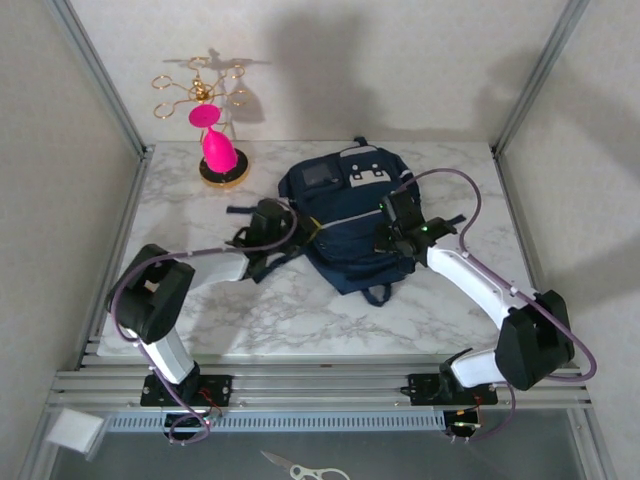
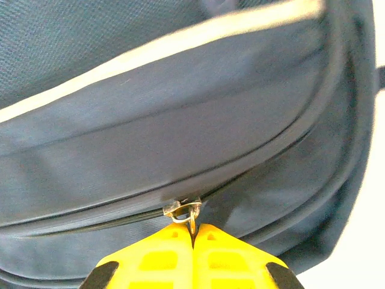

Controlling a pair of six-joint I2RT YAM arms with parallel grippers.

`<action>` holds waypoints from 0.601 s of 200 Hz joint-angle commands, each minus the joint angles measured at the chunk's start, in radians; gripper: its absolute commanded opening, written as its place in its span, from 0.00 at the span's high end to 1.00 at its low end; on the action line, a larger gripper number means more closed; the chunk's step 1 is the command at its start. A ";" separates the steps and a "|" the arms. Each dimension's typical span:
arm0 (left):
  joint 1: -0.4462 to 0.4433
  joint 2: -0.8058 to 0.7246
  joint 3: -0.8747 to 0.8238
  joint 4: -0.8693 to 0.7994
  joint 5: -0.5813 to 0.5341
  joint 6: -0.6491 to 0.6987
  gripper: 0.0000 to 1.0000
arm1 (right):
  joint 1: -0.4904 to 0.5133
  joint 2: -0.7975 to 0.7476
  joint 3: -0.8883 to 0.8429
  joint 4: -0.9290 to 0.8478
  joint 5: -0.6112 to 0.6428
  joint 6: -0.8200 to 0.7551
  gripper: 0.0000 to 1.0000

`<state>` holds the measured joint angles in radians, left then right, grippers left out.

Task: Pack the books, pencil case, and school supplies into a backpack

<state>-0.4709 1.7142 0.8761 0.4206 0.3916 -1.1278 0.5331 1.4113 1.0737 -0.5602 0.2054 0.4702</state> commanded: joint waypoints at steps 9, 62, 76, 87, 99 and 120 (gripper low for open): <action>0.172 -0.011 0.055 -0.224 -0.050 0.226 1.00 | -0.001 0.042 0.028 0.007 0.025 -0.074 1.00; 0.072 -0.166 -0.037 -0.044 0.010 0.039 0.48 | 0.019 0.063 -0.024 0.190 -0.137 -0.148 1.00; -0.001 -0.203 -0.089 0.017 -0.059 -0.085 0.39 | 0.006 0.055 -0.042 0.217 -0.174 -0.150 1.00; -0.055 -0.201 -0.119 0.076 -0.112 -0.190 0.38 | 0.005 0.055 -0.046 0.229 -0.192 -0.157 1.00; -0.111 -0.172 -0.136 0.158 -0.165 -0.293 0.37 | 0.005 0.058 -0.051 0.228 -0.194 -0.164 1.00; -0.184 -0.086 -0.075 0.194 -0.227 -0.393 0.37 | 0.002 0.050 -0.068 0.234 -0.184 -0.168 1.00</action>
<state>-0.5949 1.5517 0.7639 0.4854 0.2817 -1.3190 0.5365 1.4757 1.0264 -0.3851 0.0498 0.3302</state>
